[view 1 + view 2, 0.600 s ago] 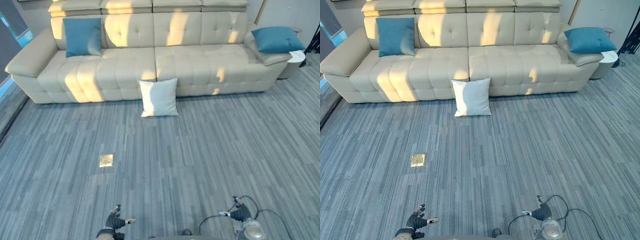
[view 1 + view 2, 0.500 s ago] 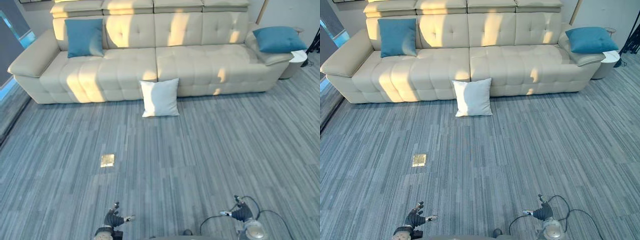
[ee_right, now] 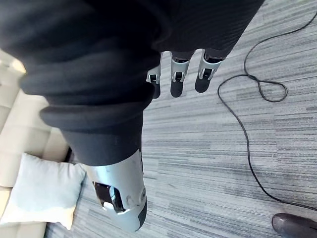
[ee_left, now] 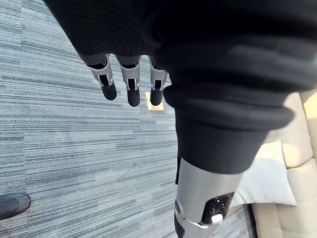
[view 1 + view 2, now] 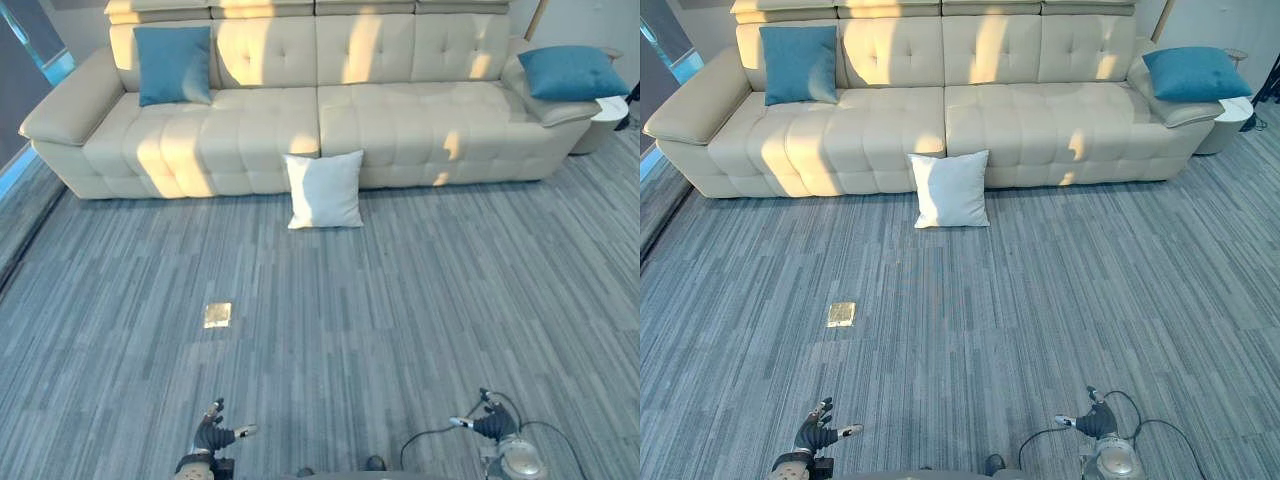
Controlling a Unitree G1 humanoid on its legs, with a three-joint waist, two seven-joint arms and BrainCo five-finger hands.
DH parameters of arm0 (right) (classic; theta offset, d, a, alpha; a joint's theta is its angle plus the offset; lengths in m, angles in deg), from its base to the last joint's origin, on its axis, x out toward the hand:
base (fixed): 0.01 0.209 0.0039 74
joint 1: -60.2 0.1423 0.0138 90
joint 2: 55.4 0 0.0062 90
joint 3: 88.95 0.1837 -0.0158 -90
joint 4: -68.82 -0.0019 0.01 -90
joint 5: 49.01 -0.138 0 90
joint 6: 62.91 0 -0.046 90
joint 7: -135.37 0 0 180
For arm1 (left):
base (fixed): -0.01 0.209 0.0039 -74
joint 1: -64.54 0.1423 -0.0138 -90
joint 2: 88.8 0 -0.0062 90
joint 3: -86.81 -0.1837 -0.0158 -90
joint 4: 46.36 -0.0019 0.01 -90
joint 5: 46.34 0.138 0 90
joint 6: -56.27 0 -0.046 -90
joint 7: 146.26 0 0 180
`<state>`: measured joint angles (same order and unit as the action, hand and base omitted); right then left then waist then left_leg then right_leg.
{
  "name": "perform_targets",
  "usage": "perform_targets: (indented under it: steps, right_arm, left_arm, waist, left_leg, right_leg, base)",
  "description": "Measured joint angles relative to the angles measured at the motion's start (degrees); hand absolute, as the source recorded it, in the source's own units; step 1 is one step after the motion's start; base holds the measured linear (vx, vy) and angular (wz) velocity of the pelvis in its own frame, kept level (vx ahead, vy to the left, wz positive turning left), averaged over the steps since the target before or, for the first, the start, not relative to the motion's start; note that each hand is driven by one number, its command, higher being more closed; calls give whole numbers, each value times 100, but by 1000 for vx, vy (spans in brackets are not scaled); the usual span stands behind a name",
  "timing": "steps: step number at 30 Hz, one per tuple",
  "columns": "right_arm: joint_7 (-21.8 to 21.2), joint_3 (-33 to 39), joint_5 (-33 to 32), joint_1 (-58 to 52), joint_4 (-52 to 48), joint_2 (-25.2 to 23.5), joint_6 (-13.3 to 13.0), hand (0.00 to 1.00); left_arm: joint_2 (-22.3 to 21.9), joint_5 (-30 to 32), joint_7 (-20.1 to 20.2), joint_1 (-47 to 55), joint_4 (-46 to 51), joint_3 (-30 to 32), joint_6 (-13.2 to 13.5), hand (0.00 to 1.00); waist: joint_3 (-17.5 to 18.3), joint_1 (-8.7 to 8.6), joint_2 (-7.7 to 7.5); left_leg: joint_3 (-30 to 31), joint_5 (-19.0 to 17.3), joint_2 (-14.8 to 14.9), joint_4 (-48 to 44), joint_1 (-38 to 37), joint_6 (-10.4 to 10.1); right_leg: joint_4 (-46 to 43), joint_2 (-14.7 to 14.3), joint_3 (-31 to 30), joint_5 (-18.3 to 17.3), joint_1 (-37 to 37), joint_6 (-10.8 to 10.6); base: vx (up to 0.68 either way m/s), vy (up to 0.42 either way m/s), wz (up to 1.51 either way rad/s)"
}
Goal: Pick up cushions and gather them together orderly.
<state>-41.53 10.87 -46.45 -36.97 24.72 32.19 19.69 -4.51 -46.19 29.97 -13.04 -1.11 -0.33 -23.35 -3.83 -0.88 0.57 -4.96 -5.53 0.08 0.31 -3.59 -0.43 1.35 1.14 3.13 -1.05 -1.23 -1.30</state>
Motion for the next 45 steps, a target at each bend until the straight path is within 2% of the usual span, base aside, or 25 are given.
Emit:
perform_targets:
  steps: [5,9,12,13,16,18,20,21,23,24,25,27,28,31,33,34,35,36,39,40,41,42,43,44,45]
  right_arm:
    - [49,113,-218,221,58,-197,12,0]
    - [53,106,-303,368,53,-276,38,0]
    - [50,46,-333,240,40,-471,118,0]
    - [45,23,-356,202,42,-493,131,0]
    - [47,-89,-448,172,41,-460,136,0]
    - [48,-88,-475,174,38,-399,126,0]
    - [53,-85,-474,44,-27,-387,122,0]
    - [53,-59,-473,23,2,-373,147,0]
    - [35,-85,-470,97,-120,-424,135,0]
    - [35,-89,-470,91,-178,-415,136,0]
    - [42,-139,-472,60,-253,-392,130,0]
    - [57,-197,-481,54,-404,-495,118,0]
    - [56,-195,-503,50,-609,-574,93,0]
    - [56,-194,-592,156,-854,-619,-11,0]
    - [66,-180,-660,314,-733,-593,-16,0]
    - [74,-178,-659,303,-636,-537,-13,0]
    - [90,-185,-659,285,-548,-548,-12,0]
    - [108,-263,-654,342,-381,-640,20,0]
    - [103,-322,-641,336,-382,-612,13,0]
    - [91,-403,-592,371,-371,-628,4,0]
    - [82,-419,-569,377,-366,-632,3,0]
    - [51,-500,-461,404,-297,-633,2,0]
    - [45,-568,-443,406,-255,-628,5,0]
    - [43,-732,-421,390,-221,-630,17,0]
    - [44,-816,-419,387,-223,-626,11,0]
  left_arm:
    - [-25,-183,-11,-1,232,2,-6,0]
    - [-112,-378,-16,6,494,-3,-19,0]
    - [0,-437,-50,-32,499,-12,-39,0]
    - [23,-446,-59,-29,499,-17,-63,0]
    - [69,-525,-131,-161,496,-60,-109,0]
    - [67,-583,-151,-345,492,-73,-104,0]
    - [56,-605,-150,-442,463,-112,-101,0]
    - [-43,-606,-150,-514,381,-103,-100,0]
    - [-105,-601,-135,-528,362,-99,-100,0]
    - [-166,-601,-135,-519,367,-90,-100,0]
    - [-265,-599,-128,-446,378,-64,-99,0]
    - [-318,-599,-115,-332,387,-62,-98,0]
    - [-333,-600,-114,-311,452,-71,-97,0]
    - [-334,-603,-102,-259,607,-70,-64,0]
    - [-358,-602,-102,-220,571,-68,-57,0]
    - [-421,-602,-99,-106,511,-69,-56,0]
    - [-420,-626,-97,-108,450,-46,-50,0]
    - [-404,-624,-146,-250,368,28,-31,0]
    - [-355,-612,-133,-192,305,61,8,0]
    - [-356,-624,-146,-109,283,76,4,0]
    - [-337,-623,-147,-105,259,76,4,0]
    - [-275,-619,-142,-112,147,13,-11,0]
    - [-273,-619,-143,-109,104,-9,-21,0]
    - [-248,-618,-164,-94,58,-15,-39,0]
    - [-180,-617,-165,-98,63,-14,-40,0]
  waist:
    - [-42,26,-48]
    - [-279,59,-119]
    - [-439,3,-145]
    - [-463,10,-131]
    - [-554,-20,-110]
    - [-605,-160,-22]
    - [-604,-237,-102]
    - [-602,-290,27]
    - [-685,-317,73]
    - [-777,-291,121]
    - [-870,-235,179]
    - [-914,-21,193]
    - [-965,121,18]
    - [-954,334,-119]
    - [-965,377,-127]
    - [-906,441,21]
    - [-915,507,5]
    - [-846,479,-228]
    - [-813,495,-280]
    - [-810,481,-298]
    - [-810,470,-298]
    - [-821,435,-295]
    - [-827,395,-283]
    - [-833,298,-266]
    - [-840,301,-229]
  left_leg:
    - [-81,-148,8,-269,317,142]
    - [-293,-1011,-60,-1312,684,306]
    - [-203,-1351,-122,-1565,381,533]
    - [-169,-1402,-111,-1570,306,528]
    - [-73,-1532,85,-1389,-101,451]
    - [134,-1481,301,-870,-547,348]
    - [288,-1523,339,-742,-870,49]
    - [382,-1566,519,-1095,-879,-211]
    - [274,-937,546,-2294,-361,-661]
    - [234,-561,583,-3022,-154,-626]
    - [207,255,721,-4157,235,-635]
    - [-158,-217,1120,-6023,1068,-251]
    - [-425,-465,1195,-6270,1558,-117]
    - [-766,-714,1118,-5522,2678,31]
    - [-667,-612,847,-3906,3017,-102]
    - [-309,-9,677,-2147,2935,-385]
    - [-270,643,643,-2095,2820,-235]
    - [-326,301,382,-2260,2771,35]
    - [-526,-420,364,-3047,2641,352]
    - [-718,-812,322,-2993,2169,412]
    - [-753,-877,310,-2973,2073,414]
    - [-875,-1054,269,-2859,1638,461]
    - [-916,-1113,258,-2809,1397,487]
    - [-947,-1130,230,-2560,820,518]
    - [-940,-1129,242,-2304,453,517]
  right_leg:
    - [-185,8,-60,-81,308,-47]
    - [-2203,235,-192,-1111,1134,-517]
    - [-4524,474,65,-1225,2146,-394]
    - [-4604,492,171,-1319,2242,-366]
    - [-4041,394,687,-1419,2588,-283]
    - [-2960,137,948,-1073,2865,-207]
    - [-2360,47,916,-297,3079,136]
    - [-2762,62,1078,-32,3058,446]
    - [-2754,65,1120,-419,2754,472]
    - [-2606,5,1125,-494,2456,467]
    - [-2274,-31,1110,-567,1913,471]
    - [-1744,-202,971,-648,889,580]
    - [-1469,-172,858,-663,435,602]
    - [-888,5,572,-803,-210,432]
    - [-729,164,410,-1066,-528,175]
    - [-701,187,216,-1322,-787,7]
    - [-704,208,73,-1449,-882,-91]
    - [-798,454,-77,-1388,-903,-58]
    - [-1982,616,-651,-1287,-631,-236]
    - [-3392,716,-829,-961,-194,-911]
    - [-3737,729,-865,-791,-67,-1147]
    - [-5025,808,-937,-588,433,-1445]
    - [-5590,850,-894,-647,652,-1365]
    - [-6302,988,-431,-919,1087,-846]
    - [-6284,989,-125,-1091,1302,-554]
  base:
    - [9,7,-7]
    - [3,57,-17]
    - [194,87,4]
    - [315,62,9]
    - [422,10,20]
    - [565,-60,58]
    - [806,-147,67]
    - [683,-146,55]
    - [553,-146,30]
    - [707,-189,15]
    - [690,-143,0]
    - [771,-94,-24]
    - [596,-38,-35]
    - [574,32,-45]
    - [629,173,-57]
    - [491,212,-62]
    - [723,313,-47]
    - [720,317,-14]
    - [527,232,-30]
    - [632,282,-60]
    - [608,251,-54]
    - [384,135,-29]
    - [554,141,-31]
    - [452,90,-21]
    - [539,77,-19]
